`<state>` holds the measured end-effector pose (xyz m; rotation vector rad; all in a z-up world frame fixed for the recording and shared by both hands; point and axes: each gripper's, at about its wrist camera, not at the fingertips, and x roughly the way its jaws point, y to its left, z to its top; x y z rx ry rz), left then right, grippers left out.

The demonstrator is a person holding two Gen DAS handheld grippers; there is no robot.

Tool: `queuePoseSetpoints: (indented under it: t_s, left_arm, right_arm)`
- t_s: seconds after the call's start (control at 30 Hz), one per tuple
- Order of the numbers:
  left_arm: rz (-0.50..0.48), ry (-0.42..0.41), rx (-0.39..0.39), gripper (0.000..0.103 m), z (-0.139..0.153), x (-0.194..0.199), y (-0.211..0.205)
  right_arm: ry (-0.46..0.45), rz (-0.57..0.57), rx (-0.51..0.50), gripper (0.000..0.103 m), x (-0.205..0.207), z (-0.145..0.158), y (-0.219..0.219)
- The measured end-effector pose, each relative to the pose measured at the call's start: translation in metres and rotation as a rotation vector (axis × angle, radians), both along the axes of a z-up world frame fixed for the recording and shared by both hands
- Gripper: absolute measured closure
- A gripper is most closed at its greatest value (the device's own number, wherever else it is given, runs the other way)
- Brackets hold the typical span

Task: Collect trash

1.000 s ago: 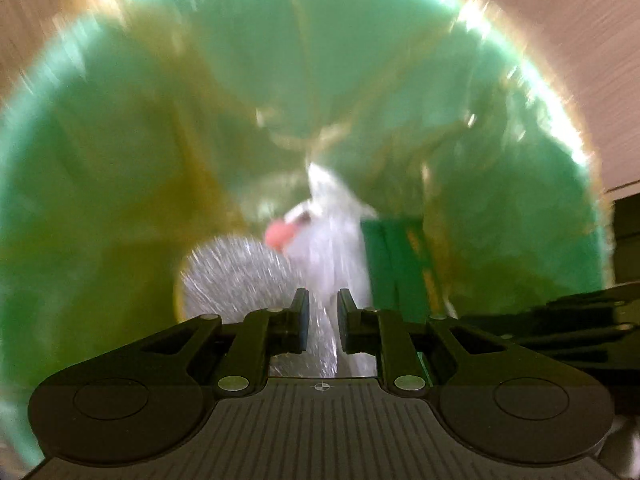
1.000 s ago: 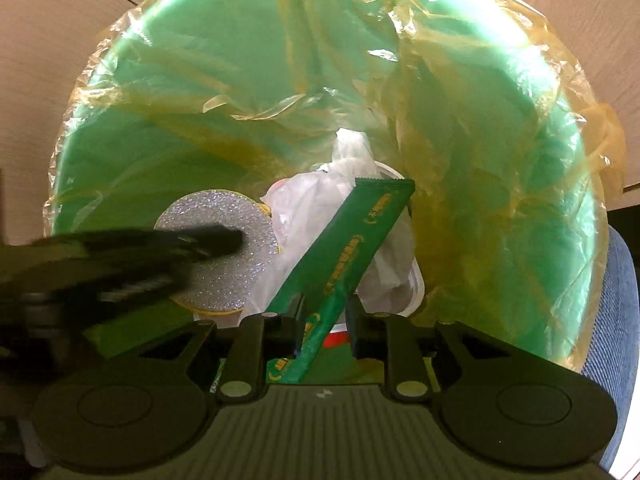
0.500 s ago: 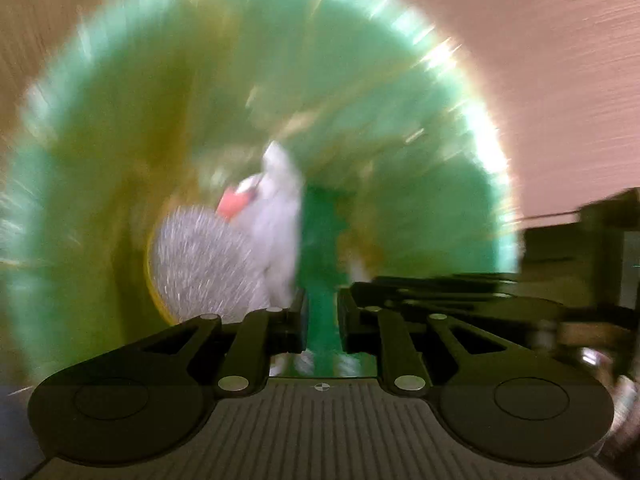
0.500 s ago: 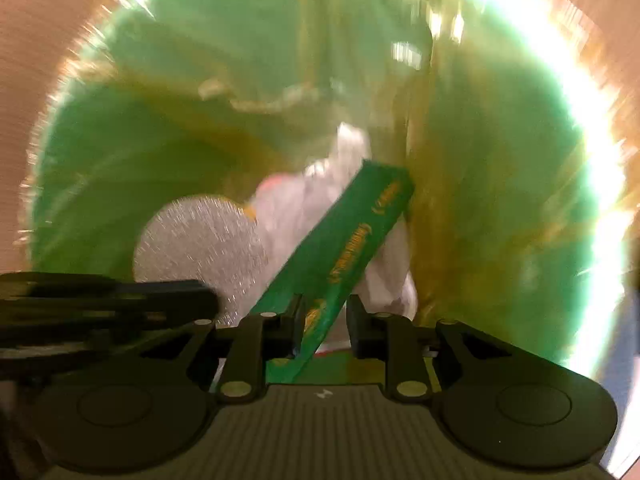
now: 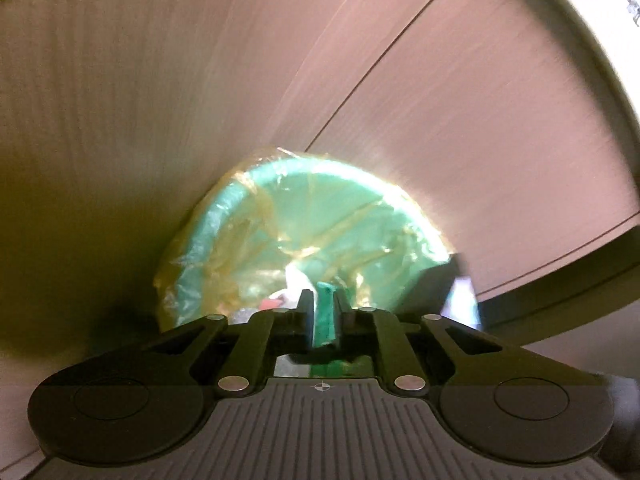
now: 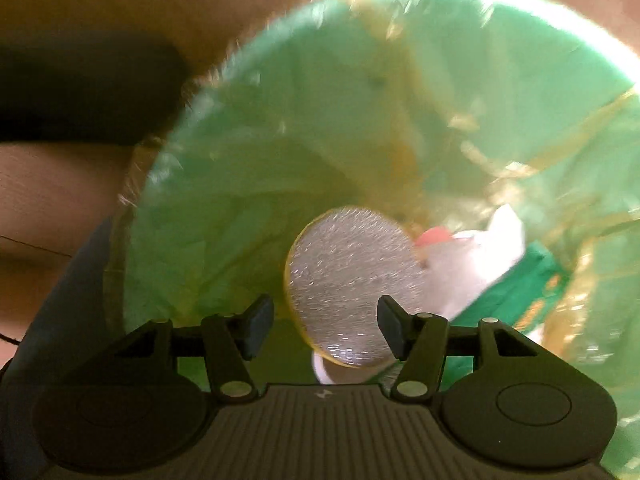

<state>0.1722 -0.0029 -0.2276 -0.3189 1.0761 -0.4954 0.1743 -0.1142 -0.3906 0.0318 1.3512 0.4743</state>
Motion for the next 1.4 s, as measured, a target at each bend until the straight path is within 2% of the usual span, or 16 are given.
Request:
queuePoseSetpoints:
  t_s: [0.1,0.17,0.2,0.3,0.4,0.53,0.67,0.8,0.9,1.03,1.13,1.3,1.4]
  left_arm:
    - [0.007,-0.009,0.004,0.091,0.001,-0.002,-0.003]
    - [0.007,-0.017,0.023,0.09,0.001,-0.003,-0.007]
    - [0.004,-0.018,0.025,0.09,0.0,-0.003,-0.008]
    - [0.001,-0.002,0.018,0.09,-0.009,-0.001,-0.012]
    - [0.005,0.025,0.027,0.09,-0.019,-0.001,-0.014]
    - [0.005,0.057,0.04,0.09,-0.028,-0.001,-0.016]
    - [0.007,0.068,0.065,0.09,-0.032,-0.001,-0.018]
    - [0.01,0.077,0.092,0.09,-0.035,-0.004,-0.02]
    - [0.011,0.073,0.116,0.09,-0.036,-0.008,-0.022]
    - [0.015,0.047,0.129,0.09,-0.03,-0.013,-0.026]
    - [0.015,0.031,0.134,0.09,-0.026,-0.017,-0.028]
    - [-0.003,0.005,0.139,0.09,-0.017,-0.027,-0.036]
    - [-0.016,-0.03,0.156,0.09,-0.01,-0.035,-0.042]
  right_arm:
    - [-0.001,-0.002,-0.071,0.046,0.003,-0.012,0.005]
    - [0.003,-0.053,-0.09,0.063,0.005,-0.008,-0.01]
    - [0.021,-0.096,-0.051,0.078,0.007,-0.004,-0.021]
    - [0.052,-0.267,0.05,0.087,0.011,0.013,-0.062]
    - [0.096,-0.421,0.061,0.09,0.014,0.019,-0.104]
    - [0.172,-0.493,-0.026,0.091,0.015,-0.002,-0.124]
    - [0.26,-0.435,-0.036,0.091,0.005,-0.031,-0.101]
    - [0.24,-0.368,-0.087,0.09,0.006,-0.039,-0.085]
    - [0.233,-0.367,-0.061,0.087,0.004,-0.031,-0.092]
    - [0.162,-0.405,0.001,0.067,-0.008,0.001,-0.113]
    - [0.111,-0.432,0.029,0.066,-0.015,0.025,-0.135]
    - [0.025,-0.46,-0.033,0.066,-0.03,0.058,-0.15]
    - [0.001,-0.477,-0.025,0.066,-0.04,0.068,-0.154]
